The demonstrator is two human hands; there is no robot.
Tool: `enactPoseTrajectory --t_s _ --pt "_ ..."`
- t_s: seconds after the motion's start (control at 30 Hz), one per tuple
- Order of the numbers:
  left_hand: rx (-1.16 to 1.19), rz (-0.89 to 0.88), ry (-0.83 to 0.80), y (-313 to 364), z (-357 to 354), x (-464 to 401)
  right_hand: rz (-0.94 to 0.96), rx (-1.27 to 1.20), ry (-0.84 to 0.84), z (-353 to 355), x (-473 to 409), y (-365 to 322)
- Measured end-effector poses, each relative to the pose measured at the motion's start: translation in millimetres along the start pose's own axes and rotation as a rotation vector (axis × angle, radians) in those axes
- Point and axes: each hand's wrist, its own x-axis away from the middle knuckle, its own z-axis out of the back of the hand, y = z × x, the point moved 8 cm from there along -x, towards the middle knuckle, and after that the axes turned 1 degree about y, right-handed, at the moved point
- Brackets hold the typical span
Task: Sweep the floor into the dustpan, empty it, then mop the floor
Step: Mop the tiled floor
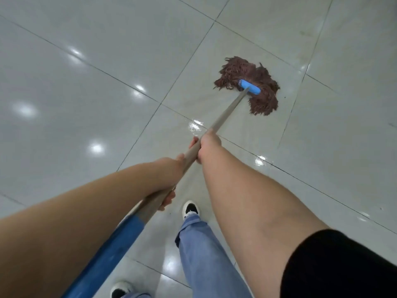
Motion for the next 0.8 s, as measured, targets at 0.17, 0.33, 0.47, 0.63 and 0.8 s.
enactPoseTrajectory --t_s 0.17,0.33,0.47,0.63,0.8 --pt "-0.028 0.076 -0.005 -171 31 8 -0.054 0.023 0.028 -16 56 156" --pt "0.102 0.121 -0.155 -354 65 51 -0.153 0.095 0.032 -33 132 332" --pt "0.196 0.24 -0.255 -458 75 96 -0.269 0.008 -0.044 -40 194 435" --pt "0.252 0.246 -0.297 -492 69 114 -0.41 -0.073 -0.137 -39 227 473" --pt "0.192 0.207 -0.267 -453 61 106 -0.368 -0.078 -0.131 -36 209 438"
